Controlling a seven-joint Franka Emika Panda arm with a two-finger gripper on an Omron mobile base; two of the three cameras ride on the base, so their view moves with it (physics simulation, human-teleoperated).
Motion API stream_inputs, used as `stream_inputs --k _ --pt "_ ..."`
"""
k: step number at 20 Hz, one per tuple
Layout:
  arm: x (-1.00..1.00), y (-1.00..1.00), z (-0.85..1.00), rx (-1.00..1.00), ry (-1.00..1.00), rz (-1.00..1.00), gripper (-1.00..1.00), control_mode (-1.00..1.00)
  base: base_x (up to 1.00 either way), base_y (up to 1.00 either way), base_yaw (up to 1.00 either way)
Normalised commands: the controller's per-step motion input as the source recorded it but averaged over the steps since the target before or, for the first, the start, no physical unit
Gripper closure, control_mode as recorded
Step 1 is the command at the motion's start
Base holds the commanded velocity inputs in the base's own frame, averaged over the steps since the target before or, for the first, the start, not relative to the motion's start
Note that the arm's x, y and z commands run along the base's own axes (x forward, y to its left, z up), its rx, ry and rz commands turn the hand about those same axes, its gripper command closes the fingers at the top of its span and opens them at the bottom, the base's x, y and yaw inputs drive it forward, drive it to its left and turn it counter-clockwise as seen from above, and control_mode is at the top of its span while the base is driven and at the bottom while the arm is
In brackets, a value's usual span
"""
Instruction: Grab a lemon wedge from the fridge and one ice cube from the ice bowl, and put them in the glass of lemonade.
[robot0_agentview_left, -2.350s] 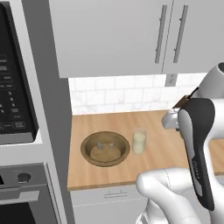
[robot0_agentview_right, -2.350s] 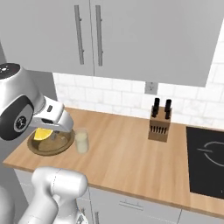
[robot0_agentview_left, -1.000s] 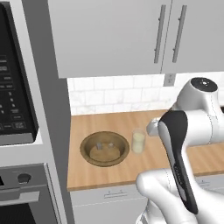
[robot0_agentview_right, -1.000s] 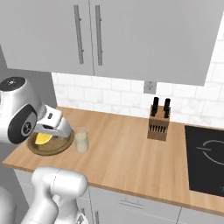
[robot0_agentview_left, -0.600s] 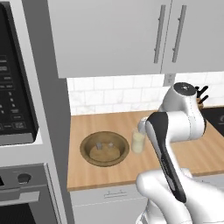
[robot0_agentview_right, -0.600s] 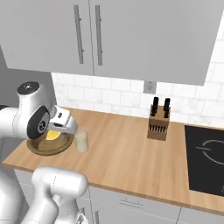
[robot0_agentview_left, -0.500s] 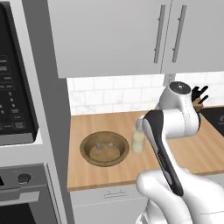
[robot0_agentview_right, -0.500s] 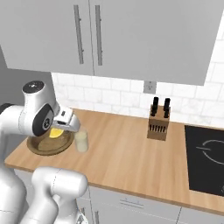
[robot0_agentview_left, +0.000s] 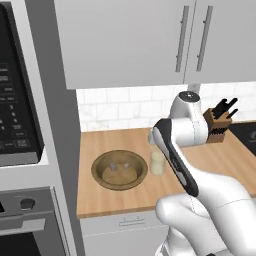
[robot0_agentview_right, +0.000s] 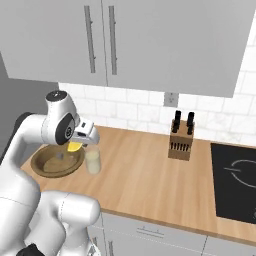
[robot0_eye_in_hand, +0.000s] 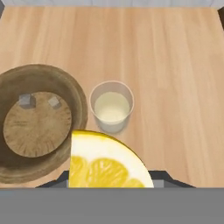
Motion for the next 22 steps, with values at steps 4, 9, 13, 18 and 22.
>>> stream_inputs --k 4,9,13,18,22 --pt "0.23 -0.03 -0.30 0.00 0.06 0.00 1.00 -1.00 0.00 0.00 0.00" --pt "0.12 -0.04 -0.13 0.00 0.07 0.00 1.00 -1.00 0.00 0.00 0.00" --pt "0.18 -0.01 -0.23 0.00 0.16 0.00 1.00 -1.00 0.00 0.00 0.00" --pt "0.06 -0.01 -0.12 0.00 0.03 0.00 1.00 -1.00 0.00 0.00 0.00" --pt "0.00 0.00 -0.12 0.00 0.00 0.00 1.00 -1.00 0.00 0.00 0.00"
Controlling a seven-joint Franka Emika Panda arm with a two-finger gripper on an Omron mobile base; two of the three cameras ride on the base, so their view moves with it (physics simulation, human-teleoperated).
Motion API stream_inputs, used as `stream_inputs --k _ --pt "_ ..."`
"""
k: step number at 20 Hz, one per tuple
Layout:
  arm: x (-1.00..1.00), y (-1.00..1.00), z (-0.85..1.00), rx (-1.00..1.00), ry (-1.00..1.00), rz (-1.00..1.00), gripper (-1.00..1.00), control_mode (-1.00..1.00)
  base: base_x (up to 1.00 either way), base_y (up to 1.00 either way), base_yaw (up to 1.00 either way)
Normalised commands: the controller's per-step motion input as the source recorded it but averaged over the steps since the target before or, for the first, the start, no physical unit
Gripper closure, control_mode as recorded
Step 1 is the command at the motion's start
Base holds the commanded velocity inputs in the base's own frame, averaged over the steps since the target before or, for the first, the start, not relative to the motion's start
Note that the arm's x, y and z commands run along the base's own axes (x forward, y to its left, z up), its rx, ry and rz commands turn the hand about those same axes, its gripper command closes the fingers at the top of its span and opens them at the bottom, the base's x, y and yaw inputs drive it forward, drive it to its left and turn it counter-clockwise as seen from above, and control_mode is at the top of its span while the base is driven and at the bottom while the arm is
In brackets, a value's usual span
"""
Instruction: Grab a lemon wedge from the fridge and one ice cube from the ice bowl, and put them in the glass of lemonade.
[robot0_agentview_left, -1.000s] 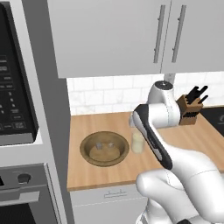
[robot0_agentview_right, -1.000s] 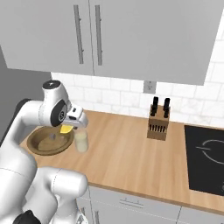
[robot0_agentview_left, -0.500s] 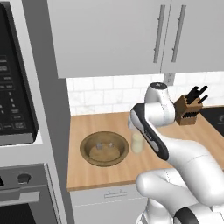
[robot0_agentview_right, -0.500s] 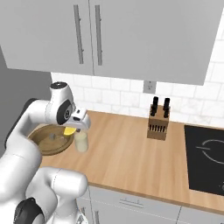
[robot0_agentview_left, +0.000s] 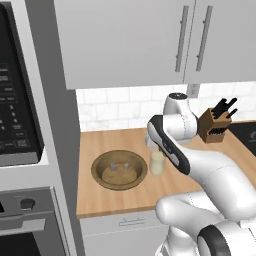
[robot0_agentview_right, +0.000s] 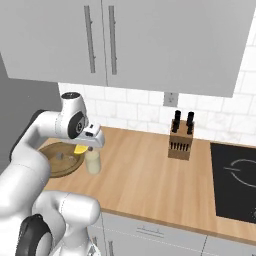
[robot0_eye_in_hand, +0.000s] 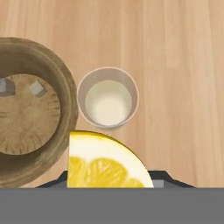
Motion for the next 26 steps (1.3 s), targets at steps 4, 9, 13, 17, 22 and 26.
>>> stream_inputs --k 4,9,13,17,22,26 --pt "0.00 0.00 -0.03 0.00 0.00 0.00 1.00 -1.00 0.00 0.00 0.00" --pt "0.17 0.00 0.00 0.00 0.00 0.00 1.00 -1.00 0.00 0.00 0.00" --pt "0.42 0.00 0.00 0.00 0.01 0.00 1.00 -1.00 0.00 0.00 0.00" --pt "0.28 0.00 -0.01 0.00 0.00 0.00 1.00 -1.00 0.00 0.00 0.00" --pt "0.08 -0.01 -0.09 0.00 0.00 0.00 1.00 -1.00 0.00 0.00 0.00" --pt "0.18 -0.05 -0.03 0.00 0.00 0.00 1.00 -1.00 0.00 0.00 0.00"
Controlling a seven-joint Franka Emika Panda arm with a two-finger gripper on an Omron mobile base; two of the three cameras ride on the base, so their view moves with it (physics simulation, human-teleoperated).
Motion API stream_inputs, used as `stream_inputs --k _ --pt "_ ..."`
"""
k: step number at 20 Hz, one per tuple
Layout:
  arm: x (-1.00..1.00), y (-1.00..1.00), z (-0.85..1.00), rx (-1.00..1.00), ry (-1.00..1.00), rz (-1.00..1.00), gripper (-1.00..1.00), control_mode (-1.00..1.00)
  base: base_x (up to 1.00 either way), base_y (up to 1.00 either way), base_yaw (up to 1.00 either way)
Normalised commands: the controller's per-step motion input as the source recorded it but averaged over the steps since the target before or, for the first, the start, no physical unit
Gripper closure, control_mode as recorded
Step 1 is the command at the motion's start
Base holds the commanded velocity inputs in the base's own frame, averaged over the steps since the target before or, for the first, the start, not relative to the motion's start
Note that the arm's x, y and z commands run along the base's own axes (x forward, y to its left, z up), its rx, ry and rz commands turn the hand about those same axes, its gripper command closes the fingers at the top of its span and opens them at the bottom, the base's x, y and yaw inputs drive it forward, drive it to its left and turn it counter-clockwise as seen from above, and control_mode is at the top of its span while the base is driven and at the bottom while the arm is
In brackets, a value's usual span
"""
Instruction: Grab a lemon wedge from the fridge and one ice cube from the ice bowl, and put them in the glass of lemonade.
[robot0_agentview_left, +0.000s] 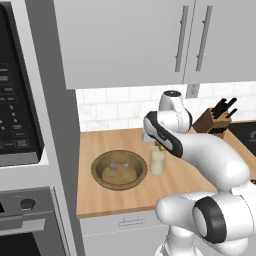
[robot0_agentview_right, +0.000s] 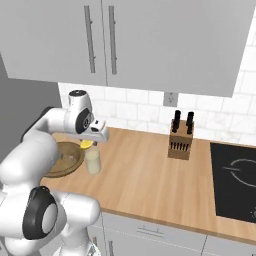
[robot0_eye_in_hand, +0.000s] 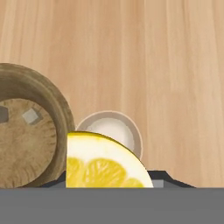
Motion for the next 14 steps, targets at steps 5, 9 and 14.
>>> stream_inputs --k 5,9,14 --pt "0.13 -0.06 0.00 0.00 0.00 0.00 1.00 -1.00 0.00 0.00 0.00" --pt "0.00 0.00 -0.14 0.00 0.00 0.00 1.00 -1.00 0.00 0.00 0.00" --pt "0.02 0.00 -0.10 0.00 0.00 0.00 1.00 -1.00 0.00 0.00 0.00"
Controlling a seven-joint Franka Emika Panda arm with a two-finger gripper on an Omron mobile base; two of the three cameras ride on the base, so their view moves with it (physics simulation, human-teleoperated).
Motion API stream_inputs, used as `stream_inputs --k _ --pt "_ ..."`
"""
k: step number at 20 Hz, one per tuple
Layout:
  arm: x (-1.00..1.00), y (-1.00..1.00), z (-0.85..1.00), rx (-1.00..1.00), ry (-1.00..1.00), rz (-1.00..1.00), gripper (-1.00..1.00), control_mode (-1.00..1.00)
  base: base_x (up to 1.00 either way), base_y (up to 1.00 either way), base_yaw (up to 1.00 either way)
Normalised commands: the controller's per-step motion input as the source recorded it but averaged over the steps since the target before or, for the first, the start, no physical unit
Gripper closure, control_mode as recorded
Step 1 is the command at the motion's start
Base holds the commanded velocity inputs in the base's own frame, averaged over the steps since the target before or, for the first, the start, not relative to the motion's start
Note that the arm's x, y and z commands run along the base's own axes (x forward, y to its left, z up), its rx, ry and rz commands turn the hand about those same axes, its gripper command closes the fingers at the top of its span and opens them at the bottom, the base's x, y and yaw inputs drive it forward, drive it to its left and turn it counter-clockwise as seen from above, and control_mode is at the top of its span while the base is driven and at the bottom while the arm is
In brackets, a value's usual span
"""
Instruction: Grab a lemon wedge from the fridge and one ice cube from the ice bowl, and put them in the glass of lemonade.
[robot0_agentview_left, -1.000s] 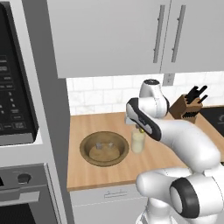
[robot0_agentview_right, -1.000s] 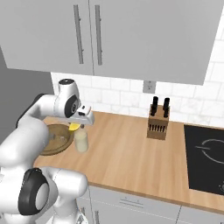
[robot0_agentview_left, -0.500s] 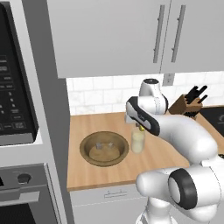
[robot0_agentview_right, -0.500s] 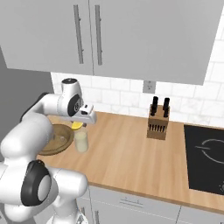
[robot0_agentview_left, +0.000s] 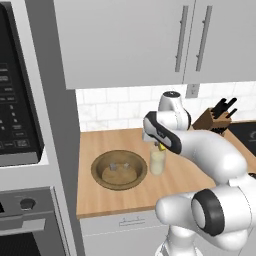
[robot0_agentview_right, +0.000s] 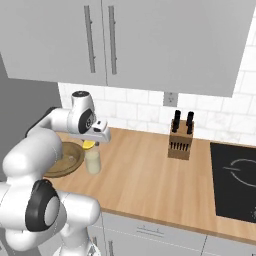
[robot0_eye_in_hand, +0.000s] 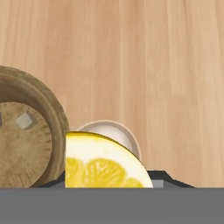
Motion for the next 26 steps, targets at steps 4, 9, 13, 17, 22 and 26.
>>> stream_inputs --k 4,9,13,17,22,26 --pt "0.11 0.00 0.00 0.00 0.00 0.00 1.00 -1.00 0.00 0.00 0.00" --pt "0.09 0.00 0.00 0.00 0.00 0.00 1.00 -1.00 0.00 0.00 0.00" --pt "0.00 0.00 -0.02 0.00 0.00 0.00 1.00 -1.00 0.00 0.00 0.00" --pt "0.00 0.00 0.00 0.00 0.00 0.00 1.00 -1.00 0.00 0.00 0.00" --pt "0.00 0.00 0.00 0.00 0.00 0.00 1.00 -1.00 0.00 0.00 0.00" --pt "0.00 0.00 0.00 0.00 0.00 0.00 -1.00 -1.00 0.00 0.00 0.00"
